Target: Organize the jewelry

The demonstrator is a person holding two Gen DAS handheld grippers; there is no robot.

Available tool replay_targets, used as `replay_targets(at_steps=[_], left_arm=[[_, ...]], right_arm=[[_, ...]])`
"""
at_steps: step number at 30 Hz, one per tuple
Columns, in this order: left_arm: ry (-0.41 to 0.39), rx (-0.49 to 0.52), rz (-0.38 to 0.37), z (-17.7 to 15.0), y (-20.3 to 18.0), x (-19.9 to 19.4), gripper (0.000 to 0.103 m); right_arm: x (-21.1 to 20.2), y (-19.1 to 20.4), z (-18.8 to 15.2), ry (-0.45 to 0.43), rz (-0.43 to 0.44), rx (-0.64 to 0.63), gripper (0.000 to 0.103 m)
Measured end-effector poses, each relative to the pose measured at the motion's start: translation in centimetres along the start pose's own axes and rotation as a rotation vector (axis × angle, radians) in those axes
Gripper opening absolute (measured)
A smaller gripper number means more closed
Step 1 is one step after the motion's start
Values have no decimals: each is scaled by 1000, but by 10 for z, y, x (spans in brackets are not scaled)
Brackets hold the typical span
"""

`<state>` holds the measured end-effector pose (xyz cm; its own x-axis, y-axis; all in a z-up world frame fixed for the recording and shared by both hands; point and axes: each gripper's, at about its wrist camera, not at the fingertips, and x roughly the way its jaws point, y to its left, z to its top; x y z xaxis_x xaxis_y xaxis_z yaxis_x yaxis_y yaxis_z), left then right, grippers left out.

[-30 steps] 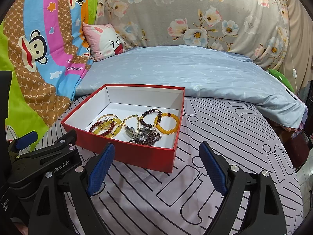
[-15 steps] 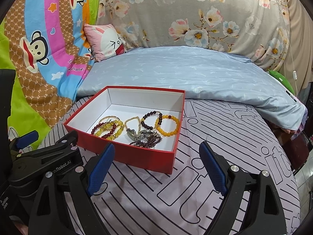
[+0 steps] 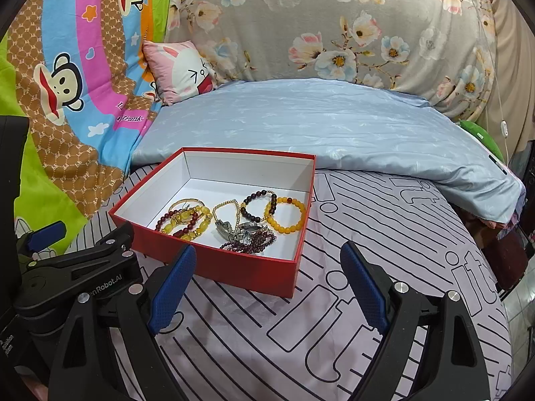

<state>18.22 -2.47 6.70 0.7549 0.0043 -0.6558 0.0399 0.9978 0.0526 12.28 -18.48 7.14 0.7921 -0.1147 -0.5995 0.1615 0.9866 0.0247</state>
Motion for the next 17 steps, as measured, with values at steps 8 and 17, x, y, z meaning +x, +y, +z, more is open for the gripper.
replay_targets(at_steps=[8,17], left_arm=[[43,-20,-22,-2,3,7,94],[25,2,-16,-2,1,4,91]], right_arm=[[0,0,0,2,5,2,86],[0,1,-1,5,8,3,86]])
